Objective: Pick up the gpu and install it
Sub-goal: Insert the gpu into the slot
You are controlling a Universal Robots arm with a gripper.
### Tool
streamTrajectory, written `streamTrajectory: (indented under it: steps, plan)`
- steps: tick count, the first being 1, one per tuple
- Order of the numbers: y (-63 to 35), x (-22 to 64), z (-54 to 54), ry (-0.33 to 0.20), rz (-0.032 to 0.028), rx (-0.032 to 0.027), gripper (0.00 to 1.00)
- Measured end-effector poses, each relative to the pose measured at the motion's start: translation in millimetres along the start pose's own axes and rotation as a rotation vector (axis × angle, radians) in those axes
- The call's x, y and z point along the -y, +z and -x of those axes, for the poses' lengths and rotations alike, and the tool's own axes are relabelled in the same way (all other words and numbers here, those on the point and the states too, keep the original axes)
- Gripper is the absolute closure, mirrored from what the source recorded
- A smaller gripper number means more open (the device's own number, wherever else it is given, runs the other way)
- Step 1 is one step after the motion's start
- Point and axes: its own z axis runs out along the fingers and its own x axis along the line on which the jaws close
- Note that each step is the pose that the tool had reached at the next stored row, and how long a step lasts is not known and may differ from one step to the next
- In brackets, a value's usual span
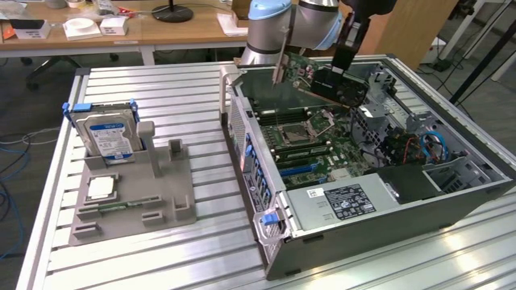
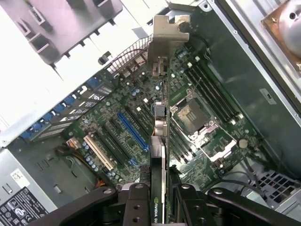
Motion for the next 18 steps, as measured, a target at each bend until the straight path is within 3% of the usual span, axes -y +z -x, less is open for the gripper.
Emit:
streamTrajectory:
  steps: [18]
  plan:
    - [0.0, 0.0, 0.0, -0.143, 0.0027, -0.0051, 0.74]
